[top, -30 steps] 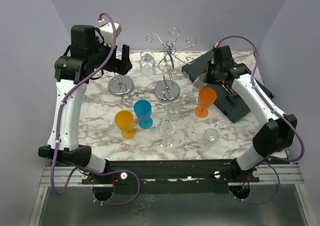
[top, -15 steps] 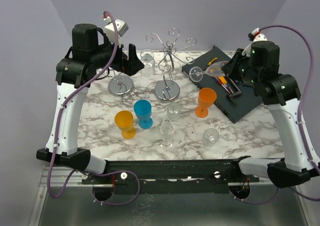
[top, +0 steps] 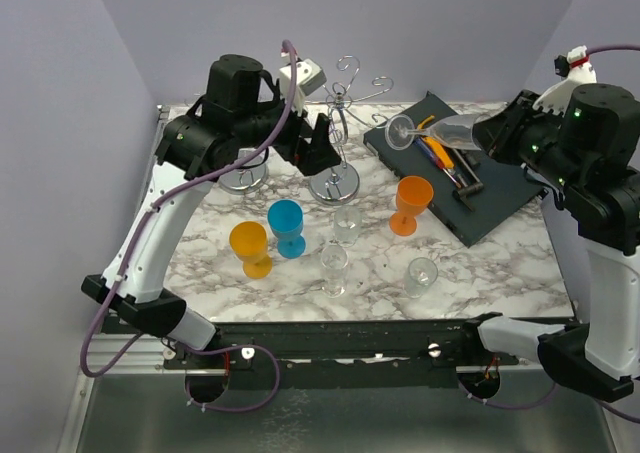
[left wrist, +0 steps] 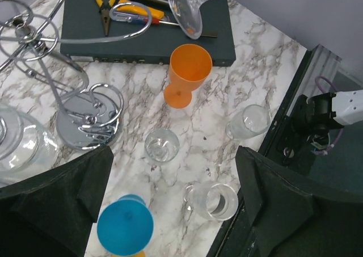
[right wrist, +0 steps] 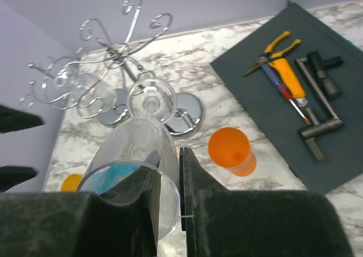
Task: Place the wine glass upside down on the wine glass rack
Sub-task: Turn the wine glass upside down at the wine rack.
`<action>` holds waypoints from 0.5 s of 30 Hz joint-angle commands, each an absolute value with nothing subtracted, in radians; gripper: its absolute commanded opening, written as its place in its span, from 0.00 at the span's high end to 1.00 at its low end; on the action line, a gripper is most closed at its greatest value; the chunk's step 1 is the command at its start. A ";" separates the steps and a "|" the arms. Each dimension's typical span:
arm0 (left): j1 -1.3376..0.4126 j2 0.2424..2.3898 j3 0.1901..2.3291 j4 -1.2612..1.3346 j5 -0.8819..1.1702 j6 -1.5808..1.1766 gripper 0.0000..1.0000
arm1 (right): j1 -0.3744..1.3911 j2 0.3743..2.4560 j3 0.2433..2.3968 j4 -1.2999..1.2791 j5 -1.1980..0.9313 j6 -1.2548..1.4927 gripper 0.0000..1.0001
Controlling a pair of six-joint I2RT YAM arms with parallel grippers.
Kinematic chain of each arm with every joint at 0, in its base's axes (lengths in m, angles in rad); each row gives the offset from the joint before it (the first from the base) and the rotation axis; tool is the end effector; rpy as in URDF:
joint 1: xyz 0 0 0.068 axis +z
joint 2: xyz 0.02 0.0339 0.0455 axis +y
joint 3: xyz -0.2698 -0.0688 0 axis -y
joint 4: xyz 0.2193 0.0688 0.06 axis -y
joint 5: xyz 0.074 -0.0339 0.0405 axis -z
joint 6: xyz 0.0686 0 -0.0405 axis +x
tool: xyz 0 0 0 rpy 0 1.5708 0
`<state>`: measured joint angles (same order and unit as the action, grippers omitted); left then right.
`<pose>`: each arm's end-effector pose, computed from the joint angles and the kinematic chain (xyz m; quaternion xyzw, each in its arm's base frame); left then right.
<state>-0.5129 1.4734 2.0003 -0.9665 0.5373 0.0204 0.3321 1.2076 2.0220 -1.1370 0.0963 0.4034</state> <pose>0.2210 -0.1648 0.4876 0.3517 0.7477 -0.3433 0.4465 0.1590 0.0479 0.5213 0.0570 0.8090 0.1734 0.5587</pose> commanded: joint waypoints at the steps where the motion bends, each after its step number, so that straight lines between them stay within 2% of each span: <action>1: -0.578 1.544 2.083 -0.951 0.492 0.031 0.01 | 0.331 1.186 2.040 -1.091 -0.081 0.430 1.00; 7: -0.626 1.604 2.147 -0.946 0.503 0.020 0.01 | 0.331 1.138 1.934 -0.937 -0.267 0.477 1.00; 13: -0.632 1.598 2.102 -0.919 0.489 0.017 0.01 | 0.331 1.117 1.859 -0.814 -0.364 0.515 1.00; 15: -0.632 1.599 2.101 -0.916 0.487 0.020 0.04 | 0.331 1.117 1.844 -0.776 -0.388 0.521 0.99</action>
<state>-0.6285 1.6085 2.1113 -0.9482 0.5117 0.0227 0.3321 1.1358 1.8668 -0.9211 -0.2729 0.4881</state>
